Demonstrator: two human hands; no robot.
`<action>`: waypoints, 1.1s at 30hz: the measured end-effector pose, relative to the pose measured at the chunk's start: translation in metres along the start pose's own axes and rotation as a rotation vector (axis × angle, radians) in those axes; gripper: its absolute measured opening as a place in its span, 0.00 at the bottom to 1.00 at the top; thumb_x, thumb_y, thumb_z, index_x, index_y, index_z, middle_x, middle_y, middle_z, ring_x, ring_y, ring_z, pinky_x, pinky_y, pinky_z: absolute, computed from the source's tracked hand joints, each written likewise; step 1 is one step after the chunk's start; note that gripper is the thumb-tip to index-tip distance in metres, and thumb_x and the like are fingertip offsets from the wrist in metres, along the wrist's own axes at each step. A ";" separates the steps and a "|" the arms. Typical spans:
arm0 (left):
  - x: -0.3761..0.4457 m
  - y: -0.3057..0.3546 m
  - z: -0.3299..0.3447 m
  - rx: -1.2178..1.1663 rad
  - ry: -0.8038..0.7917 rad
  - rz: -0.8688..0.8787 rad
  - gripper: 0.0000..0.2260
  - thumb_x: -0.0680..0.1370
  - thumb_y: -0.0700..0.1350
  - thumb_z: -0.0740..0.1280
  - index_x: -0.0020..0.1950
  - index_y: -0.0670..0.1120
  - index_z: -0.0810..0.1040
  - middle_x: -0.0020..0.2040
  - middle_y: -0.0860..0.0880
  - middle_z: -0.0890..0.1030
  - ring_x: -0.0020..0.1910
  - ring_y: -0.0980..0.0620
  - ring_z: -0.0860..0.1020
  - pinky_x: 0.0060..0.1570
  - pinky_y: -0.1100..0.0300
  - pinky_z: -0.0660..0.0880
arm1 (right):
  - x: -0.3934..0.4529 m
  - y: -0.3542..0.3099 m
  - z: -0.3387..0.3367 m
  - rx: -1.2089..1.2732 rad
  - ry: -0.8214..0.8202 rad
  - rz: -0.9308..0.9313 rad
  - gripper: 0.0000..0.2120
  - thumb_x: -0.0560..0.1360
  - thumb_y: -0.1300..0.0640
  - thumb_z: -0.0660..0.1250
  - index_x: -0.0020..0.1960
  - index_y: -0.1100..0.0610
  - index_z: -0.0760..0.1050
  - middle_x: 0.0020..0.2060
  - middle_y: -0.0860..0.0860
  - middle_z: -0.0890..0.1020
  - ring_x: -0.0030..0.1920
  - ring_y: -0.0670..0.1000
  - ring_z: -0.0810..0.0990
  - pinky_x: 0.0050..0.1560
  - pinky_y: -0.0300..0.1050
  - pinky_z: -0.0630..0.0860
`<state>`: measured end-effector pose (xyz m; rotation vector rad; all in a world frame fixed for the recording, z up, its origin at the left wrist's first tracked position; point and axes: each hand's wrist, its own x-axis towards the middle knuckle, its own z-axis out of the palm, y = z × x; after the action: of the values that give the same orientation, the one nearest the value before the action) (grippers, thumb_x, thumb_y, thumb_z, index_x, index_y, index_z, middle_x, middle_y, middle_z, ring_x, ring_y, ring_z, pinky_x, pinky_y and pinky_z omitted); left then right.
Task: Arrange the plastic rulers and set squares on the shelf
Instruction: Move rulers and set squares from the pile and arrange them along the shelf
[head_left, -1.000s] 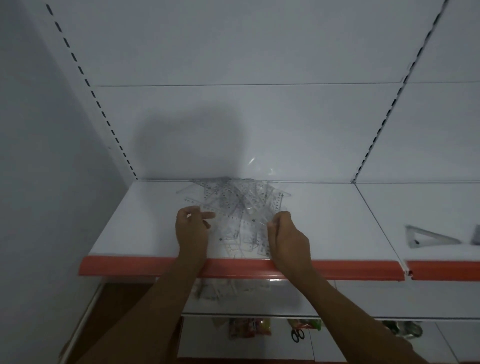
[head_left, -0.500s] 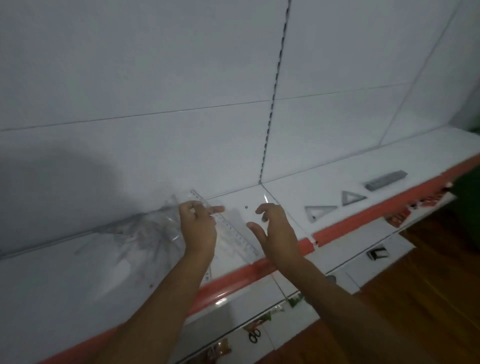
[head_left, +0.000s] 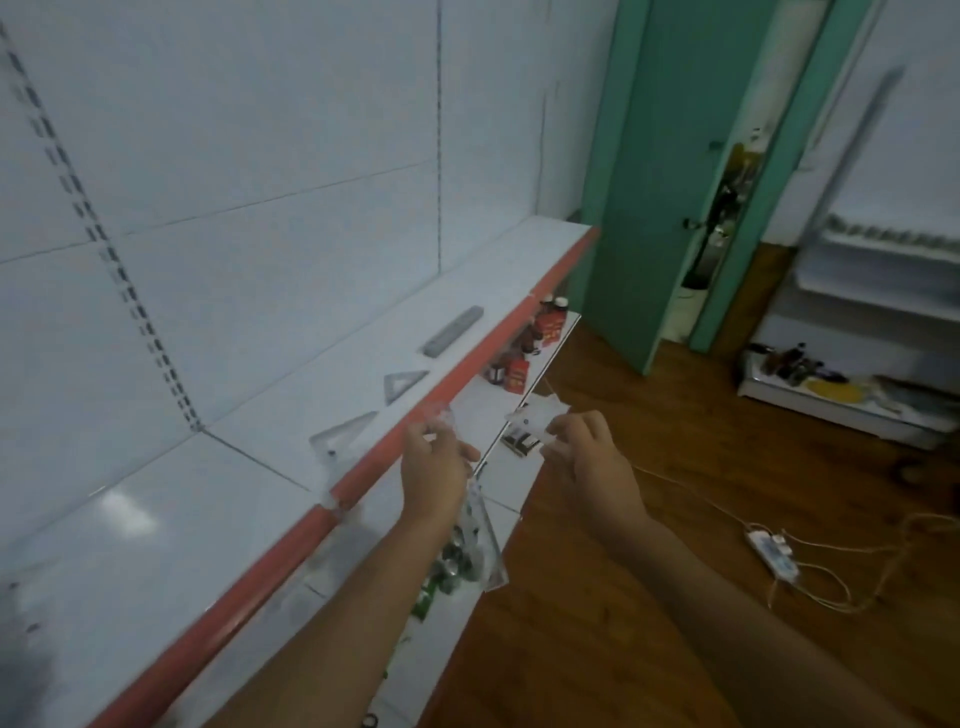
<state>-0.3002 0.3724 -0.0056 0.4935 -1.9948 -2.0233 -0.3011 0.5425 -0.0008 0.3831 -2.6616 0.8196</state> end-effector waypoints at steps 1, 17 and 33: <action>-0.001 0.002 0.018 0.026 -0.020 -0.009 0.07 0.83 0.48 0.55 0.57 0.47 0.69 0.40 0.43 0.81 0.32 0.52 0.76 0.31 0.61 0.70 | 0.002 0.016 -0.009 -0.010 0.012 0.006 0.12 0.79 0.51 0.62 0.60 0.53 0.72 0.60 0.49 0.71 0.49 0.46 0.76 0.46 0.39 0.78; 0.047 -0.003 0.175 0.126 -0.019 -0.077 0.05 0.83 0.46 0.56 0.55 0.49 0.70 0.40 0.42 0.81 0.30 0.50 0.76 0.28 0.63 0.71 | 0.095 0.166 -0.027 -0.022 0.000 -0.008 0.10 0.78 0.49 0.64 0.56 0.52 0.74 0.54 0.47 0.75 0.43 0.44 0.75 0.40 0.36 0.76; 0.181 0.002 0.084 -0.023 0.327 -0.136 0.08 0.77 0.39 0.62 0.56 0.46 0.70 0.32 0.45 0.78 0.25 0.51 0.73 0.26 0.62 0.69 | 0.233 0.097 0.104 0.088 -0.152 -0.365 0.07 0.76 0.51 0.65 0.52 0.53 0.75 0.49 0.49 0.77 0.43 0.49 0.78 0.44 0.49 0.78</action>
<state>-0.4995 0.3747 -0.0144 0.9124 -1.7814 -1.8915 -0.5705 0.5224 -0.0402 0.9544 -2.5773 0.8181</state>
